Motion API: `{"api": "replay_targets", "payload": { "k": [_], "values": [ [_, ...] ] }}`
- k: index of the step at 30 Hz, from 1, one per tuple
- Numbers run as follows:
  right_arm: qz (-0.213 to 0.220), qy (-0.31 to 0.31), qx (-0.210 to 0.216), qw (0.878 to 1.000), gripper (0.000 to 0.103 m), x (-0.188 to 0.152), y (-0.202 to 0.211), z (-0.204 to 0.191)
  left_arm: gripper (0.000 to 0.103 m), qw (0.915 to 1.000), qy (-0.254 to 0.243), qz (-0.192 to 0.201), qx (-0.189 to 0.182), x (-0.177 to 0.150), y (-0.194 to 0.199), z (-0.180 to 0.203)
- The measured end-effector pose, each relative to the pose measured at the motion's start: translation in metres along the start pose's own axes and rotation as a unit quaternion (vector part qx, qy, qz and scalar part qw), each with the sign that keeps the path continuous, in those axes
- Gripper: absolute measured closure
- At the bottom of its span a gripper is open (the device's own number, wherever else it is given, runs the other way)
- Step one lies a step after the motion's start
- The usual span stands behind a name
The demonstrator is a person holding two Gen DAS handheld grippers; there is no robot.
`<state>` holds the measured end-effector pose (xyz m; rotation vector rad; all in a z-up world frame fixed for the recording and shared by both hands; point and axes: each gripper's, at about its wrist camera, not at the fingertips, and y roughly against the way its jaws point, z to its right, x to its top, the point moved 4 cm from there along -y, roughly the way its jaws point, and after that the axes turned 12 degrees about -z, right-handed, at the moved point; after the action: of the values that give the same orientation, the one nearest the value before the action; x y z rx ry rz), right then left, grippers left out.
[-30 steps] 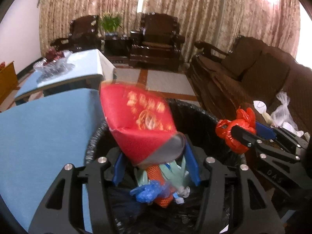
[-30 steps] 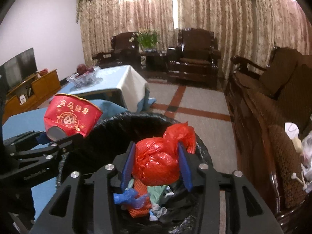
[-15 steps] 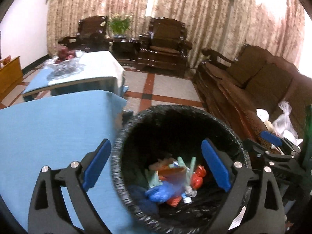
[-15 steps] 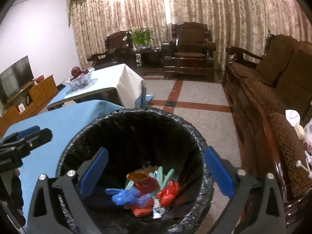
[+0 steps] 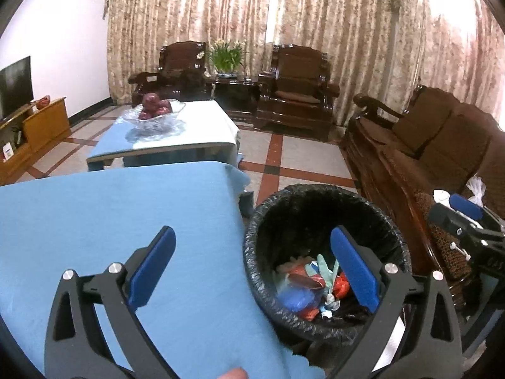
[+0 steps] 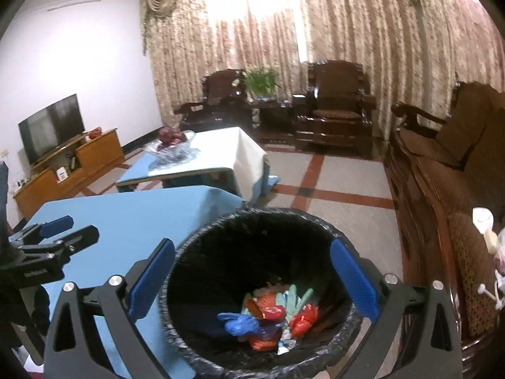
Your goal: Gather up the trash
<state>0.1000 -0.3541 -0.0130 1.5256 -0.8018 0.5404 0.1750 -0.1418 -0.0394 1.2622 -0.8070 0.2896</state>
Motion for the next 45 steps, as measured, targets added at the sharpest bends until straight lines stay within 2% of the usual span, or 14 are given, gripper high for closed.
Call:
{"api": "replay_targets", "payload": {
  "k": [11, 19, 30, 45],
  "values": [
    [0.028, 0.039, 0.020, 0.999, 0.006, 0.012, 0.048, -0.040, 0.006, 0.9993, 0.012, 0.031, 0.016, -0.005, 0.066, -0.011],
    [0.028, 0.049, 0.025, 0.998, 0.006, 0.013, 0.059, -0.054, 0.006, 0.9984, 0.019, 0.048, 0.023, -0.010, 0.093, -0.015],
    [0.031, 0.060, 0.029, 0.997, 0.006, 0.012, 0.069, -0.068, 0.005, 0.9967, 0.017, 0.071, 0.035, -0.016, 0.115, -0.020],
    [0.037, 0.061, 0.029, 0.997, 0.006, 0.011, 0.072, -0.073, 0.005, 0.9962, 0.024, 0.076, 0.035, -0.017, 0.120, -0.027]
  ]
}}
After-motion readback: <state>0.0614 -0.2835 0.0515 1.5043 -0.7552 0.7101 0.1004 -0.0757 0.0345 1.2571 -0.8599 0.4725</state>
